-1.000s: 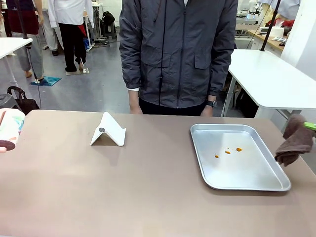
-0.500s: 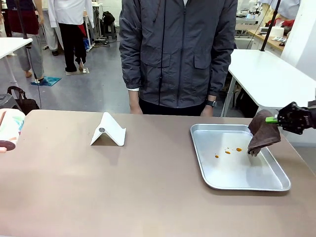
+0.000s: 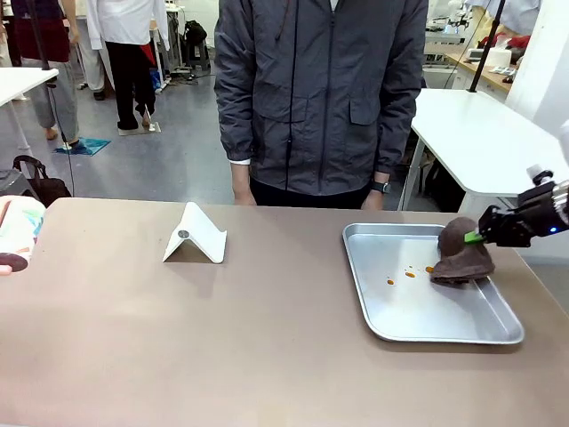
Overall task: Clean the surface of the table.
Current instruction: Clean the area not pointed to by the person.
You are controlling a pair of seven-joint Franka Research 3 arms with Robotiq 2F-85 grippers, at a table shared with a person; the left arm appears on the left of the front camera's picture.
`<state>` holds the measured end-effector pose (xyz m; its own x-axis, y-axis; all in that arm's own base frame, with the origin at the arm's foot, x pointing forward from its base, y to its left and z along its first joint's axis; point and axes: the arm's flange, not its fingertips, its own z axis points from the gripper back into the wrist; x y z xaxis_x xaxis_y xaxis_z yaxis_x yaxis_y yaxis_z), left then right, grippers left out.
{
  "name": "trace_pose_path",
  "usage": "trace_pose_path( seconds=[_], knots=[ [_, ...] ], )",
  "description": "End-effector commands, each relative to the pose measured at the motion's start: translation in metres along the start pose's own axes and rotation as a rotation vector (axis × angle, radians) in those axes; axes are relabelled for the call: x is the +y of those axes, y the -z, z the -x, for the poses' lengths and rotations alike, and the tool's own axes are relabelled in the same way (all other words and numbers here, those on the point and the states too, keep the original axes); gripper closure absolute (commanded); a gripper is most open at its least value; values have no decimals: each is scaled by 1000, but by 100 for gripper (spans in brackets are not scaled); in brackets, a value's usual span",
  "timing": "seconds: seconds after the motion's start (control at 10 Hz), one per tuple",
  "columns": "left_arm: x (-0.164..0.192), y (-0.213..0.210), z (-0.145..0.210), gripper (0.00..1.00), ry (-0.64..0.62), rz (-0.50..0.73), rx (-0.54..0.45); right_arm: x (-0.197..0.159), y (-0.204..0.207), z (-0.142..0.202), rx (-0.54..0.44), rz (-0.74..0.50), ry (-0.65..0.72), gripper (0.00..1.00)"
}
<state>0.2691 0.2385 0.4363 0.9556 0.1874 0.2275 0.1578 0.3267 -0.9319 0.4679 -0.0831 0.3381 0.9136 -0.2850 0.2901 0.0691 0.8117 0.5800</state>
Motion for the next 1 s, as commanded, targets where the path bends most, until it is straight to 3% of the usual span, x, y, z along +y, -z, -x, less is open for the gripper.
trace_pose_path(
  seconds=[0.0, 0.9],
  knots=[
    [-2, 1, 3, 78, 1, 2, 0, 0, 22, -7, 44, -14, 6, 93],
    [-2, 1, 3, 78, 1, 2, 0, 42, 98, 33, 233, 11, -120, 93]
  ],
)
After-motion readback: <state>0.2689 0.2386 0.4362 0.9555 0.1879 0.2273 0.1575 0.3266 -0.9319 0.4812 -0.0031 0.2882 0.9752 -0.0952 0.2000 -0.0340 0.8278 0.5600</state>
